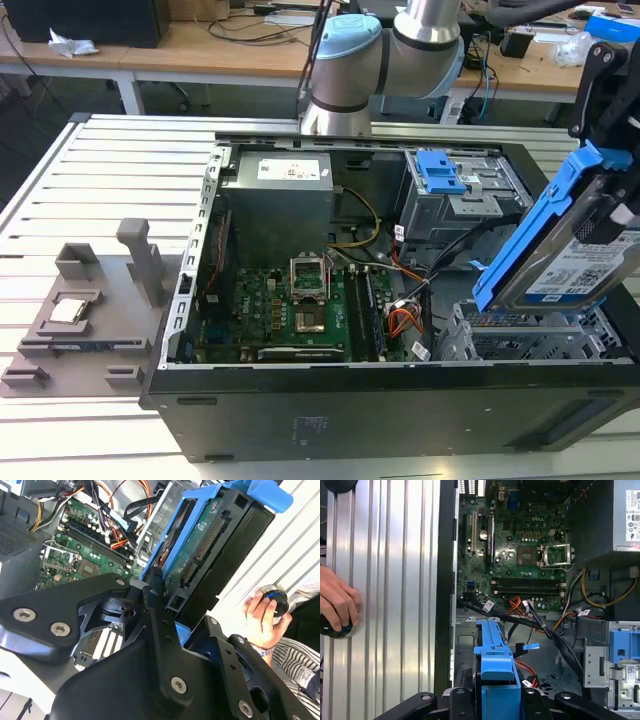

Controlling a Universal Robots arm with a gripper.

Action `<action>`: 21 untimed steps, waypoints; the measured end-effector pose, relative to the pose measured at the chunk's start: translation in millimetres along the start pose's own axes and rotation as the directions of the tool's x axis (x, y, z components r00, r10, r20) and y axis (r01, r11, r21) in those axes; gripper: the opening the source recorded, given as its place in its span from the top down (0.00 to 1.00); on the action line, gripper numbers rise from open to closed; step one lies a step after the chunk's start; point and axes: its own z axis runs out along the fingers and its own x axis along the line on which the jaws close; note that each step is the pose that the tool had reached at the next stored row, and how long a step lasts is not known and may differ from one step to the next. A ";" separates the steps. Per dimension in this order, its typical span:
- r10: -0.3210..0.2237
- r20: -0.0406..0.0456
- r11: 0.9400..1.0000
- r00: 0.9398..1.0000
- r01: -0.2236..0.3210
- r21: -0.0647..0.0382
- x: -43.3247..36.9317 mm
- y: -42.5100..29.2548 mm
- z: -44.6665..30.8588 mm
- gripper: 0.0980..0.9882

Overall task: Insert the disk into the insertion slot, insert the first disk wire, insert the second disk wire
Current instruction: 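Insert the disk into the insertion slot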

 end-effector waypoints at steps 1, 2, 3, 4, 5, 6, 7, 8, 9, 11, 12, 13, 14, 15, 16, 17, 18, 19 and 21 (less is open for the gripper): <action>0.000 0.000 1.000 1.000 0.000 0.000 -0.3 -0.4 2.4 0.70; 0.000 0.000 1.000 1.000 0.000 0.000 -0.5 -0.6 3.6 0.70; 0.000 0.000 1.000 1.000 0.000 0.000 -0.7 -0.8 4.9 0.70; -0.001 0.000 1.000 1.000 0.001 0.000 -1.0 -1.4 6.3 0.70; -0.001 0.000 1.000 1.000 0.001 0.000 -1.3 -1.8 7.1 0.70; -0.001 0.000 1.000 1.000 0.001 0.000 -1.9 -2.5 8.4 0.70; -0.001 0.000 1.000 1.000 0.001 0.000 -2.5 -3.2 9.5 0.70; 0.000 0.000 1.000 1.000 0.000 0.000 -3.4 -4.4 11.1 0.70; 0.000 0.000 1.000 1.000 0.000 0.000 -4.1 -5.8 13.1 0.70; -0.001 0.000 1.000 1.000 0.001 0.000 -4.8 -7.2 15.3 0.70; 0.000 0.000 1.000 1.000 0.000 0.000 -4.9 -7.4 16.2 0.70; 0.000 0.000 1.000 1.000 0.000 0.000 -5.1 -7.5 17.7 0.70; 0.000 0.000 1.000 1.000 0.000 0.000 -5.2 -7.7 19.4 0.70; 0.000 0.000 1.000 1.000 0.000 0.000 -5.1 -7.8 20.8 0.70; -0.001 0.000 1.000 1.000 0.001 0.000 -5.2 -7.9 23.1 0.70; -0.001 0.000 1.000 1.000 0.001 0.000 -5.2 -8.0 26.0 0.70; -0.001 0.000 1.000 1.000 0.001 0.000 -5.2 -8.0 27.1 0.70; -0.001 0.000 1.000 1.000 0.001 0.000 -5.2 -8.1 28.1 0.70; -0.001 -0.001 1.000 1.000 0.001 0.000 -5.3 -8.2 31.5 0.70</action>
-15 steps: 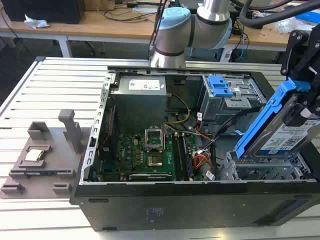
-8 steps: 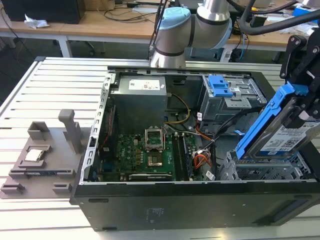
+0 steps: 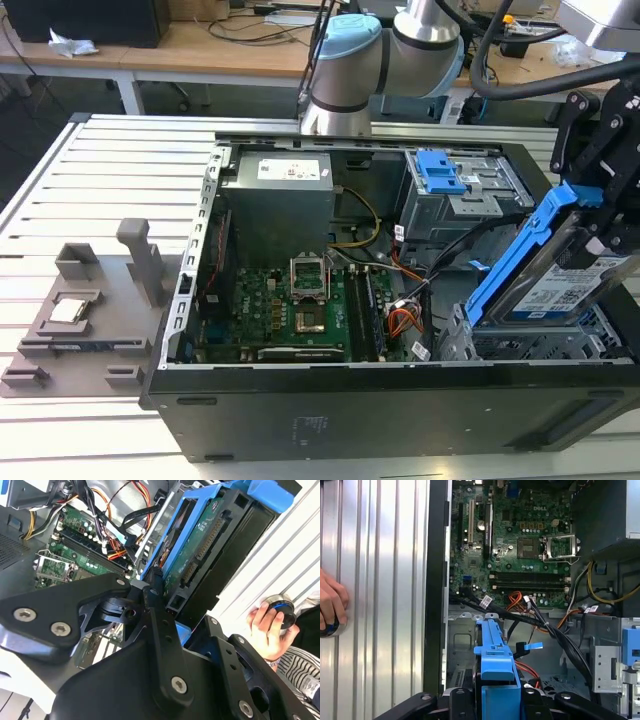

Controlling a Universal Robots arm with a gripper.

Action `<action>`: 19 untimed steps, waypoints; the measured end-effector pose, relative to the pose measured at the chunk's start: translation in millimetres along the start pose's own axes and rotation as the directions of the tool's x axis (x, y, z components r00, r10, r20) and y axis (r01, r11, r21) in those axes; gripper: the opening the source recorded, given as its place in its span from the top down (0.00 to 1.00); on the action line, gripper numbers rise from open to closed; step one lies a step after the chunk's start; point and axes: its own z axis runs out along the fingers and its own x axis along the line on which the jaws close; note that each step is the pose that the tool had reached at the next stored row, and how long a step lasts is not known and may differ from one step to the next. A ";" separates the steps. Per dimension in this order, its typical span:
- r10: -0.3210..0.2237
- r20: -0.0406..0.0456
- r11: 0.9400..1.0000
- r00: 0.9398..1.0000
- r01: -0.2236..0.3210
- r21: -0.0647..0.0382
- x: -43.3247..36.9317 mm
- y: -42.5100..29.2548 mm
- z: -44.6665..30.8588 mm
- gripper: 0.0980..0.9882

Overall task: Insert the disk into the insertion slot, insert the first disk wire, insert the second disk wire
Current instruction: 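Insert the disk into the insertion slot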

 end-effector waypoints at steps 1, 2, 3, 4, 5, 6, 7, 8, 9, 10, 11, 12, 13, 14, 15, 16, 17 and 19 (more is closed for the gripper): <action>0.000 0.000 1.000 1.000 0.000 0.000 -0.1 -0.1 0.5 0.70; 0.000 0.000 1.000 1.000 0.000 0.000 -0.1 -0.2 0.5 0.70; 0.000 0.000 1.000 1.000 0.000 0.000 -0.1 -0.2 0.5 0.70; 0.000 0.000 1.000 1.000 0.000 0.000 -0.2 -0.1 -0.9 0.70; 0.002 -0.001 1.000 1.000 -0.002 0.000 -0.8 0.0 -3.1 0.70; 0.005 -0.001 1.000 1.000 -0.005 0.000 -1.2 0.0 -3.7 0.70; 0.008 -0.002 1.000 1.000 -0.008 0.000 -1.5 0.0 -3.9 0.70; 0.023 -0.001 1.000 1.000 -0.023 -0.001 -1.8 -0.2 -3.6 0.70; 0.034 -0.001 0.999 0.999 -0.034 -0.002 -2.1 -0.6 -3.0 0.70; 0.035 -0.001 0.999 0.999 -0.035 -0.003 -2.1 -1.2 -2.6 0.70; 0.035 0.000 0.999 0.999 -0.035 -0.005 -2.1 -1.5 -2.0 0.70; 0.035 0.000 0.999 0.999 -0.035 -0.006 -2.2 -2.4 -1.3 0.70; 0.035 0.000 0.999 0.999 -0.035 -0.007 -2.4 -3.0 -1.0 0.70; 0.035 0.001 0.999 0.999 -0.035 -0.008 -3.1 -3.8 -0.3 0.70; 0.035 0.001 0.999 0.999 -0.035 -0.008 -3.7 -4.0 0.2 0.70; 0.035 0.001 0.999 0.999 -0.035 -0.008 -4.2 -4.0 0.8 0.70; 0.035 0.002 0.999 0.999 -0.035 -0.009 -4.7 -4.1 1.6 0.70; 0.035 0.003 0.999 0.999 -0.035 -0.010 -5.5 -4.3 4.2 0.70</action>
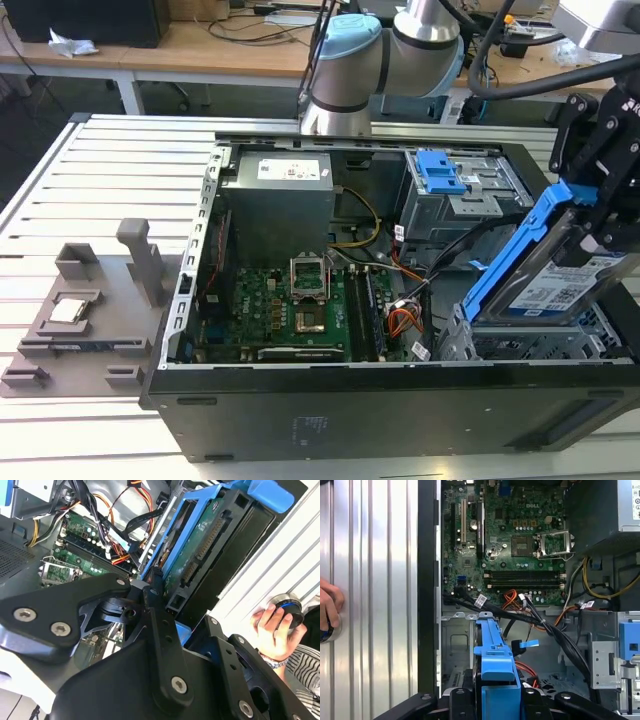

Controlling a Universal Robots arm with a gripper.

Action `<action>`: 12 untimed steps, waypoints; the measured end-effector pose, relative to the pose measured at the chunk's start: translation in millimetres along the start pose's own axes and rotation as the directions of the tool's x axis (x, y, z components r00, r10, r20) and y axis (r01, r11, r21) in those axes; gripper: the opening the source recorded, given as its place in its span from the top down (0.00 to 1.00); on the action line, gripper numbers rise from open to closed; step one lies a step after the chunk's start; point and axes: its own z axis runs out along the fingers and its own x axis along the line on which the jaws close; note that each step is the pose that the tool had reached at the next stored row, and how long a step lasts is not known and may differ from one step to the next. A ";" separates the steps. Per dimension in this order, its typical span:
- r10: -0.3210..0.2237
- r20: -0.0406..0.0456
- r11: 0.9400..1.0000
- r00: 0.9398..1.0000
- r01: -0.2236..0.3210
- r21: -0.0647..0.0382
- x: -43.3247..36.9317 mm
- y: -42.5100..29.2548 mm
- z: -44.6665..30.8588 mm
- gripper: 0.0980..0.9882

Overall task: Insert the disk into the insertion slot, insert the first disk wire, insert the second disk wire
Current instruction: 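Insert the disk into the insertion slot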

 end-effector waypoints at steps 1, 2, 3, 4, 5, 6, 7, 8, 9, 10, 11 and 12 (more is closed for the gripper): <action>0.000 0.000 1.000 1.000 0.000 -0.001 0.0 -0.1 2.6 0.70; 0.000 0.000 1.000 1.000 0.000 -0.001 0.0 -0.2 4.5 0.70; 0.000 0.000 1.000 1.000 0.000 -0.002 0.0 -0.3 6.2 0.70; 0.000 0.000 1.000 1.000 0.000 -0.002 0.0 -0.4 8.2 0.70; 0.000 0.000 1.000 1.000 0.000 -0.002 0.0 -0.5 9.4 0.70; 0.000 0.000 1.000 1.000 0.000 -0.002 0.0 -0.6 12.2 0.70; 0.000 0.000 1.000 1.000 0.000 -0.002 0.0 -0.7 14.2 0.70; 0.000 0.000 1.000 1.000 0.000 -0.002 0.0 -0.8 16.2 0.70; 0.000 0.000 1.000 1.000 0.000 -0.002 0.0 -0.9 17.1 0.70; 0.000 0.000 1.000 1.000 0.000 -0.002 0.0 -0.8 17.8 0.70; 0.000 0.000 1.000 1.000 0.000 -0.002 0.0 -0.9 18.5 0.70; 0.000 0.000 1.000 1.000 0.000 -0.002 0.0 -0.9 19.0 0.70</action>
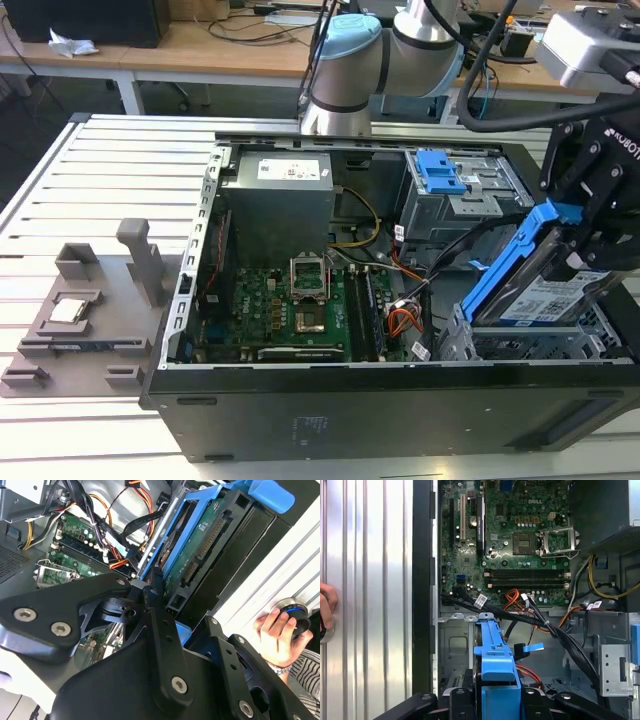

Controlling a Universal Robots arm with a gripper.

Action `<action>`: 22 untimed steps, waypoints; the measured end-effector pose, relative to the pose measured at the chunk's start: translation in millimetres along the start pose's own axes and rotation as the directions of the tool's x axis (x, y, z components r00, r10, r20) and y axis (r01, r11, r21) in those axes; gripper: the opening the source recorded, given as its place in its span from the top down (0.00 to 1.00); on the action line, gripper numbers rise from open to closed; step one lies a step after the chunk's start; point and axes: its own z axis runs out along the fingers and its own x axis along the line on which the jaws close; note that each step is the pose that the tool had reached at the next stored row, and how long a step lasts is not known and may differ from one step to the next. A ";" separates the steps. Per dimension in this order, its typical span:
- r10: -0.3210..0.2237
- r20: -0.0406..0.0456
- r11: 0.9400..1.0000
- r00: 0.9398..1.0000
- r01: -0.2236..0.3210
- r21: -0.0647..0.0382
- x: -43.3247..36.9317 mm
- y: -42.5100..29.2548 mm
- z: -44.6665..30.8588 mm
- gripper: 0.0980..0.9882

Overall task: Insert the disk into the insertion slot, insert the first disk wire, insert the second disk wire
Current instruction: 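Insert the disk into the insertion slot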

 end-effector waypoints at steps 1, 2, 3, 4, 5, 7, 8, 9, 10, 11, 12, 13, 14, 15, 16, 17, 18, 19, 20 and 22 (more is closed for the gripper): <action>0.000 0.000 1.000 1.000 0.000 0.000 0.0 -0.1 1.0 0.70; 0.000 0.000 1.000 1.000 0.000 0.000 0.0 -0.1 1.8 0.70; 0.000 0.000 1.000 1.000 0.000 0.000 0.0 -0.2 3.3 0.70; 0.000 0.000 1.000 1.000 0.000 0.000 0.0 -0.3 5.1 0.70; 0.000 0.000 1.000 1.000 0.000 0.000 0.0 -0.3 5.6 0.70; 0.000 0.000 1.000 1.000 0.000 0.000 0.0 -0.3 5.6 0.70; 0.000 0.000 1.000 1.000 0.000 0.000 0.0 -0.3 5.7 0.70; 0.000 0.000 1.000 1.000 0.000 0.000 0.0 -0.3 5.7 0.70; 0.000 0.000 1.000 1.000 0.000 0.000 0.0 -0.3 5.7 0.69; 0.000 0.000 1.000 1.000 0.000 0.000 0.0 -0.3 5.7 0.69; 0.000 0.000 1.000 1.000 0.000 0.000 0.0 -0.3 5.7 0.62; 0.000 0.000 1.000 1.000 0.000 0.000 0.0 -0.3 5.7 0.62; 0.000 0.000 1.000 1.000 0.000 0.000 0.0 -0.3 5.7 0.62; 0.000 0.000 1.000 1.000 0.000 0.000 0.0 -0.3 5.7 0.62; 0.000 0.000 1.000 1.000 0.000 0.000 0.0 -0.3 5.7 0.62; 0.000 0.000 1.000 1.000 0.000 0.000 0.0 -0.3 5.7 0.62; 0.000 0.000 1.000 1.000 0.000 0.000 0.0 -0.3 5.7 0.62; 0.000 0.000 1.000 1.000 0.000 0.000 0.0 -0.3 5.7 0.63; 0.000 0.000 1.000 1.000 0.000 0.000 0.0 -0.3 5.7 0.70; 0.000 0.000 1.000 1.000 0.000 0.000 0.0 -0.3 5.7 0.91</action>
